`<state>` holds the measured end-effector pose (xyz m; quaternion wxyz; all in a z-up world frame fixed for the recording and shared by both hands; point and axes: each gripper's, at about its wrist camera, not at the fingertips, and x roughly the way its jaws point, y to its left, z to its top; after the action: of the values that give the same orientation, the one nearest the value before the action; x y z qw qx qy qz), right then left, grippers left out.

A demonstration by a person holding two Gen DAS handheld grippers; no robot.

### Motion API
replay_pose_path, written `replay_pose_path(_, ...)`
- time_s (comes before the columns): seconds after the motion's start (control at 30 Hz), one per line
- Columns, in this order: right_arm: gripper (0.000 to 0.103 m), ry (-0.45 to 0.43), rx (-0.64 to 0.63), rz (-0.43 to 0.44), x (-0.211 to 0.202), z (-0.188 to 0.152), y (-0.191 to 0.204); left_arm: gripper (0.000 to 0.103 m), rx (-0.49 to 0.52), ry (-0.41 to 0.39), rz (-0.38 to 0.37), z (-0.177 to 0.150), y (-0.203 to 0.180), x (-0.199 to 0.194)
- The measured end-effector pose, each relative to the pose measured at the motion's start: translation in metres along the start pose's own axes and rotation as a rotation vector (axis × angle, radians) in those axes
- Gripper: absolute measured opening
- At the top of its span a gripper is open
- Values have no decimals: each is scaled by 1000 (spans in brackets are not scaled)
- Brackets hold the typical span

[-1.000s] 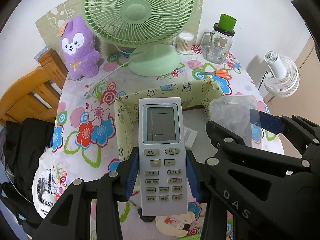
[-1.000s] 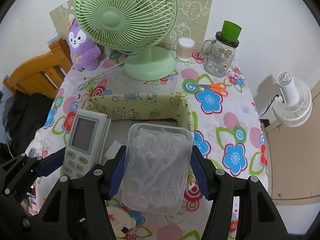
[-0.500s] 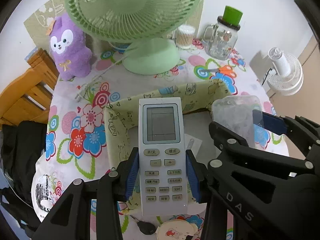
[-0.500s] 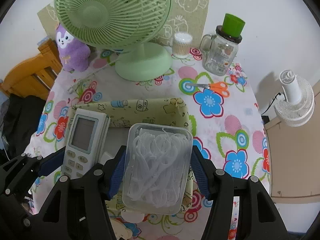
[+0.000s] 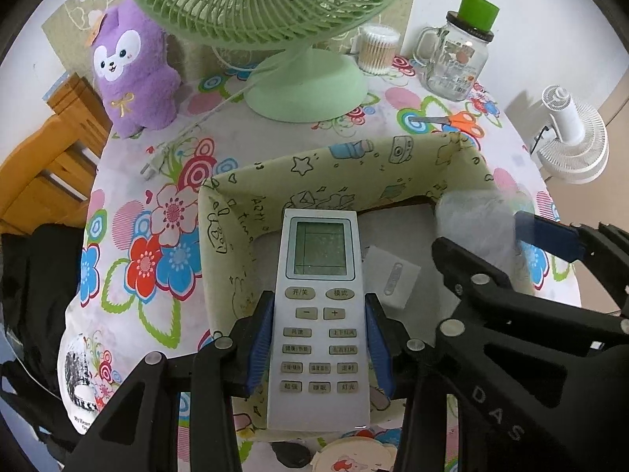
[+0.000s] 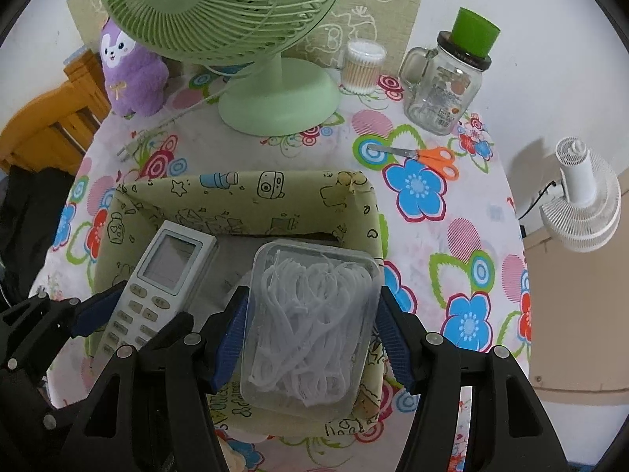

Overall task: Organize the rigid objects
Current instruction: 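Lower the remote into the fabric box with the left tool while the right tool lowers the floss box in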

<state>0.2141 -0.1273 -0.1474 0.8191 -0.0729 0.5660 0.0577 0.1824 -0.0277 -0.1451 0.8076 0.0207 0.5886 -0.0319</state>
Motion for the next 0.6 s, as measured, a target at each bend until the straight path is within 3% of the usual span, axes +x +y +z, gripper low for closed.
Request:
replay_pose_path(0.13, 69, -2, -8, 4, 0, 1, 0, 45, -2, 1, -1, 0, 2, 0)
replay_pose_path(0.27, 86, -15, 5, -30, 1, 1, -3, 45, -6, 3, -4, 1, 4, 2)
replay_pose_path(0.6, 88, -12, 37, -25, 3, 1, -15, 45, 16, -2, -22, 8, -6, 16)
